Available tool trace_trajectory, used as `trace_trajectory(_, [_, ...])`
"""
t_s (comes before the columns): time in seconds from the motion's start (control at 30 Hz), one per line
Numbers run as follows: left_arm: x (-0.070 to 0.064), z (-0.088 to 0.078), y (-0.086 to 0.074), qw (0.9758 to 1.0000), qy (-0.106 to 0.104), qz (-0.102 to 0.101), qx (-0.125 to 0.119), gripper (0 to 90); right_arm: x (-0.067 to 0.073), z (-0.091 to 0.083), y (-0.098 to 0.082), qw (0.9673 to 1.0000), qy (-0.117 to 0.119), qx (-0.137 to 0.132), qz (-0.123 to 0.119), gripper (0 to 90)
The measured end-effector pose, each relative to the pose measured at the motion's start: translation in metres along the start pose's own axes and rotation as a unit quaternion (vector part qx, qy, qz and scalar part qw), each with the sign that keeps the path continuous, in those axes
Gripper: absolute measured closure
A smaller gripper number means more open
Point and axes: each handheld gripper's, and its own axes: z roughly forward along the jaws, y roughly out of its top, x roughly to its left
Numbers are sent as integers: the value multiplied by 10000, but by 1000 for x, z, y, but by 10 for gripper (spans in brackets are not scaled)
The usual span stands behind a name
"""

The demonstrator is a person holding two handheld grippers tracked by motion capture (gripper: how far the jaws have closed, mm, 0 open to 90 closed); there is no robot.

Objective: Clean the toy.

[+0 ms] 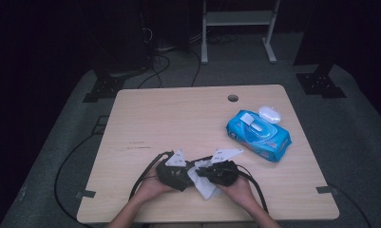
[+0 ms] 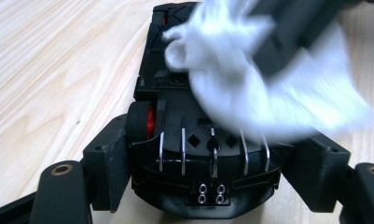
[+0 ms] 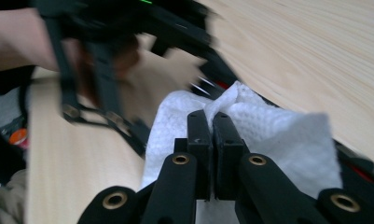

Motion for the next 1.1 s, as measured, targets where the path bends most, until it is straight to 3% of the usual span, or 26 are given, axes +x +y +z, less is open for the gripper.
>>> trace_trajectory(0.1, [0,0,0,10000,1,30,20,248,1,0,0,9999,-94,43,-92,870])
trace_trajectory(0.2, [0,-1,1,10000,-27,29,-60,247,-6,-4,-1,9989,-446,125,-108,871])
trace_trajectory(0.27, [-2,0,4,9999,-4,95,-63,247,-3,-2,0,9994,-340,-27,46,872])
trace_trajectory(0.37, [-4,1,5,9999,-17,137,-63,247,13,9,5,9997,-135,-73,-205,872])
trace_trajectory(0.47, [-5,-1,5,9998,-5,182,-107,257,17,14,6,9987,-264,80,-428,871])
trace_trajectory(0.6, [-3,-1,4,9998,-50,146,-121,257,-3,5,0,9975,-693,71,-108,872])
trace_trajectory(0.67, [-3,-1,4,9998,-57,164,-108,257,-7,3,-1,9974,-719,42,15,872])
trace_trajectory(0.8, [-5,-1,1,9998,-15,154,-83,256,0,6,1,9963,-823,166,-209,872])
trace_trajectory(1.1, [3,-5,-7,9998,-116,-136,37,238,-5,1,-2,9960,-880,144,-87,872])
